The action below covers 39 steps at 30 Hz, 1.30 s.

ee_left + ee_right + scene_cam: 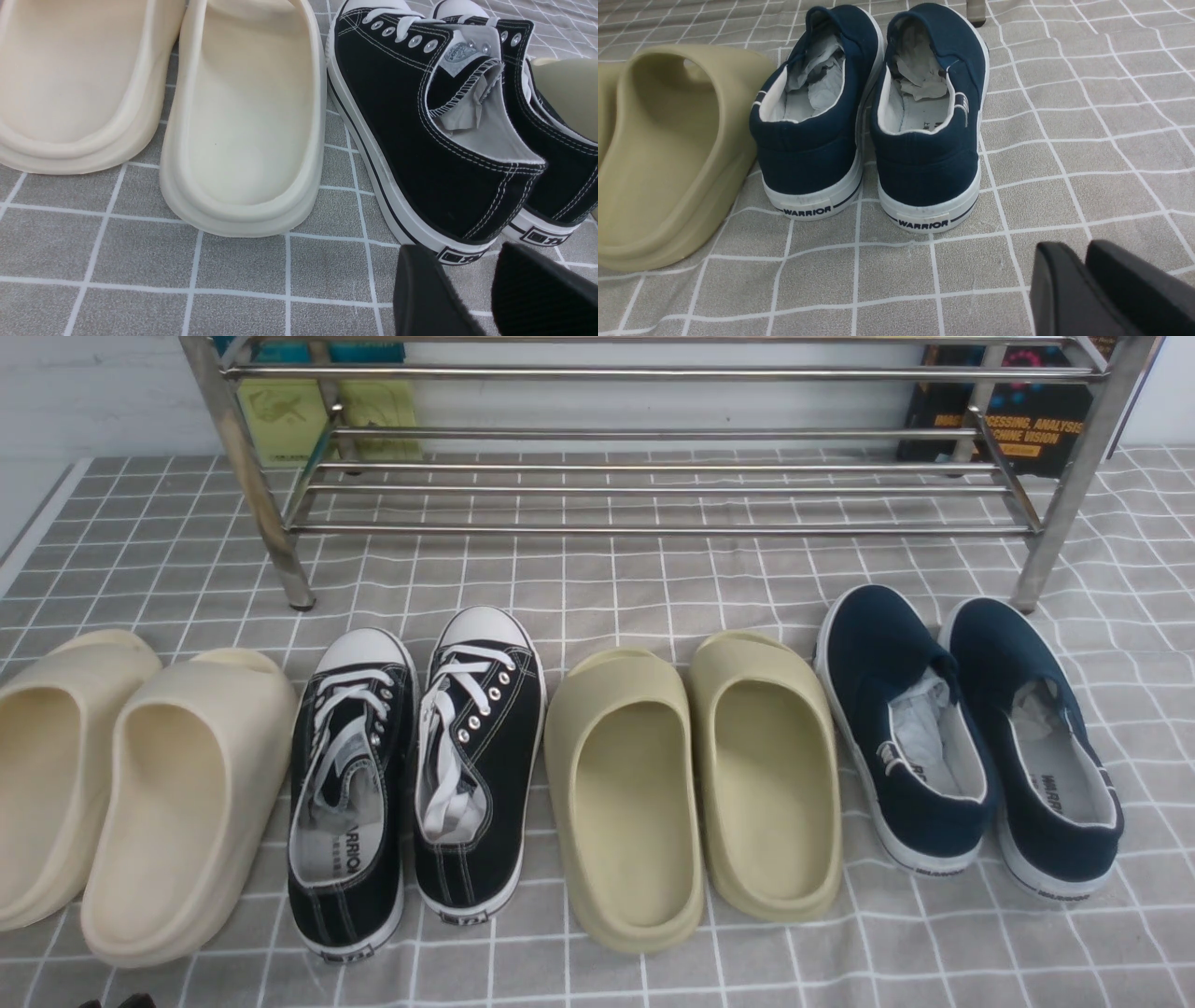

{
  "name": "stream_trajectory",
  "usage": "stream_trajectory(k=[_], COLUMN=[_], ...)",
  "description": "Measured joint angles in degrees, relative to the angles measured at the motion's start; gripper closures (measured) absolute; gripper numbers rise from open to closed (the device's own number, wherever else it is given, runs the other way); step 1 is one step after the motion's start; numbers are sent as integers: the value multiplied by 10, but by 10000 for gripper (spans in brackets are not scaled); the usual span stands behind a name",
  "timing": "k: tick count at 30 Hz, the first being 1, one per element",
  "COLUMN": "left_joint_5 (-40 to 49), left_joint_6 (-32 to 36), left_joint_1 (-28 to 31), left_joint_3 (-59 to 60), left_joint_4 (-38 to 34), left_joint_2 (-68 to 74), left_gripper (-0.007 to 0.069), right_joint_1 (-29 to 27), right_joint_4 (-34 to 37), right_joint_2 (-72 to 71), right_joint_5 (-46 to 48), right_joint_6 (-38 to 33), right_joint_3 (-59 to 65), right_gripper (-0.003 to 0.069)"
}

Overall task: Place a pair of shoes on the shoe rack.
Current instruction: Use the right arm to grab the shoe closest to it

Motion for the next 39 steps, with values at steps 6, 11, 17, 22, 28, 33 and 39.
stream_trajectory(k=[6,11,17,22,28,33,39], left_joint_5=[0,0,0,0,0,0,0], left_joint_6=[0,0,0,0,0,0,0], left_joint_1=[0,0,0,0,0,0,0], left_joint_3=[0,0,0,0,0,0,0], left_joint_4=[0,0,0,0,0,0,0], left_joint_2=[0,0,0,0,0,0,0], left_gripper=[386,386,386,386,386,386,386], right_joint_1=[0,0,0,0,0,0,0], right_joint_4=[0,0,0,0,1,-14,-25], right_joint_2=[0,0,0,0,0,0,0], right_joint_5=[0,0,-4,-7,-83,-279,-528], right_joint_6=[0,-1,-1,-1,-2,-2,33], right_joint_3=[0,0,0,1,7,7,7], right_gripper=[535,529,524,520,517,512,503])
